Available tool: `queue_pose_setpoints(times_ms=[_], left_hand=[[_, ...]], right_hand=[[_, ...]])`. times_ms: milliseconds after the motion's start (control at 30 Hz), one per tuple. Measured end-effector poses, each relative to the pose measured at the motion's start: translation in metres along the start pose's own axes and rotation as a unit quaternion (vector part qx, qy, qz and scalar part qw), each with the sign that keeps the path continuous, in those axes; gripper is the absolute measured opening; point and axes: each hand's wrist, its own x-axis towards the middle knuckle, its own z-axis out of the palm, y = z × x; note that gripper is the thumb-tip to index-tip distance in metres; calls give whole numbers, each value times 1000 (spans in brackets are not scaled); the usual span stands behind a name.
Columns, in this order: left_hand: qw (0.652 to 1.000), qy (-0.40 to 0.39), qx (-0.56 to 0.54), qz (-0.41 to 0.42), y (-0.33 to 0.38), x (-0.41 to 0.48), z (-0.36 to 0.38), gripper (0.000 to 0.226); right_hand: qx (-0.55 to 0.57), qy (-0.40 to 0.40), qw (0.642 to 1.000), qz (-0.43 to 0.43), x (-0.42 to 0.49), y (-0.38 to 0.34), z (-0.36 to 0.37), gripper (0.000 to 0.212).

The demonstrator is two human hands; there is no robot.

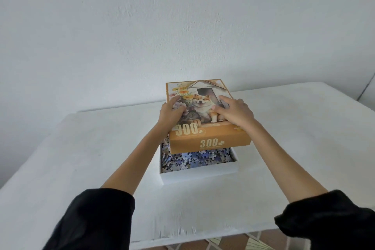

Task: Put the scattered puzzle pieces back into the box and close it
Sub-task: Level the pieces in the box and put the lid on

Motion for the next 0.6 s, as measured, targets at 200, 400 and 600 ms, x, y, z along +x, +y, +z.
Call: queue_pose_setpoints(times_ms=[200, 400, 600], left_hand=[[1000, 14, -12, -7, -28, -18, -12, 46], [1000, 29, -2, -8, -41, -28, -16, 43], [1000, 15, 17, -11, -41, -34, -17, 42]], right_hand=[[-38, -16, 999, -4, -17, -21, 16, 53], [-58, -41, 997, -29, -22, -20, 31, 48], [-33, -48, 998, -14, -20, -15, 36, 51]])
